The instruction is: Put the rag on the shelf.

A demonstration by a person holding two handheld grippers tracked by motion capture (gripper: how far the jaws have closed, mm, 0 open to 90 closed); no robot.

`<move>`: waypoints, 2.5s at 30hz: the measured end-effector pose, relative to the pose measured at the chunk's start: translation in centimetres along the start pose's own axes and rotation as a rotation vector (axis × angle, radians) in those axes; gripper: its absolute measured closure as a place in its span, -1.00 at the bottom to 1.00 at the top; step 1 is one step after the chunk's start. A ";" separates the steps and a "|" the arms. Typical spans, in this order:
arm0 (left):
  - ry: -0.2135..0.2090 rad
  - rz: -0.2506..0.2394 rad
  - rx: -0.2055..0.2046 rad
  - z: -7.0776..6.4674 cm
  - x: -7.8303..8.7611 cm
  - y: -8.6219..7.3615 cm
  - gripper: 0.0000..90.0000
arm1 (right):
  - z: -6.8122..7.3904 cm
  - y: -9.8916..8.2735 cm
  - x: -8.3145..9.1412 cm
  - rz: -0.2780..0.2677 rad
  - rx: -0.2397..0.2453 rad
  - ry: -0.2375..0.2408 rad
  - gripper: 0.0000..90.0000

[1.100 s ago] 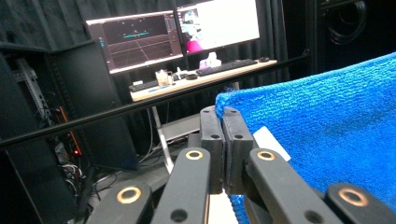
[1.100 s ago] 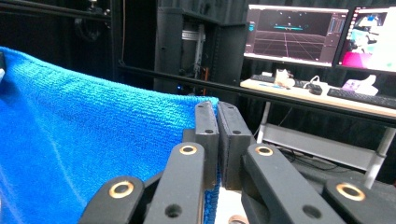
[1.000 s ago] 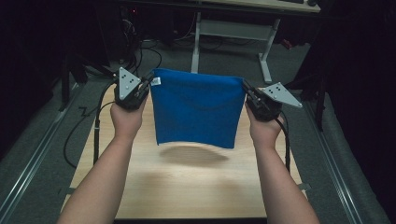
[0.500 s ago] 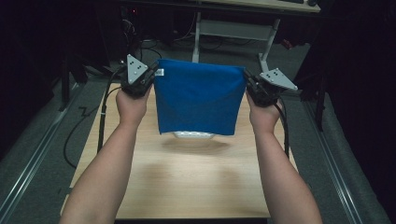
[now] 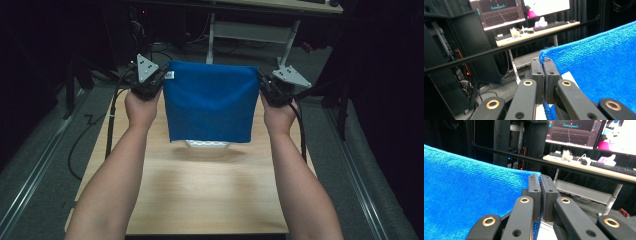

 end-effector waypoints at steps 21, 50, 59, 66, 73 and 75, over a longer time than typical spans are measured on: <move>-0.109 0.211 0.051 -2.3 -2.1 -10.9 0.97 | 0.4 -9.4 -2.6 0.196 -0.010 0.034 0.96; -0.206 0.345 0.105 -5.8 -1.0 -18.8 0.97 | 2.9 -16.9 -3.5 0.323 -0.073 0.104 0.95; -0.216 0.366 0.085 -6.4 -0.7 -19.9 0.97 | 2.8 -18.3 -3.2 0.329 -0.095 0.115 0.95; -0.227 0.394 0.072 -7.1 -0.5 -20.9 0.97 | 3.1 -19.3 -3.2 0.358 -0.080 0.113 0.95; -0.226 0.385 0.063 -7.2 0.1 -20.9 0.97 | 3.3 -19.5 -3.8 0.358 -0.078 0.117 0.93; -0.225 0.384 0.063 -7.2 0.3 -21.0 0.97 | 3.3 -19.6 -4.0 0.362 -0.080 0.115 0.92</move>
Point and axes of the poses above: each handheld gripper's, and its own axes: x roughly backward along the jaws, y roughly out of its top, z roughly to its left, the point moved 10 cm from there along -x, roughly forward along the jaws, and after that the axes turned 2 degrees about y, right-handed, at the moved point
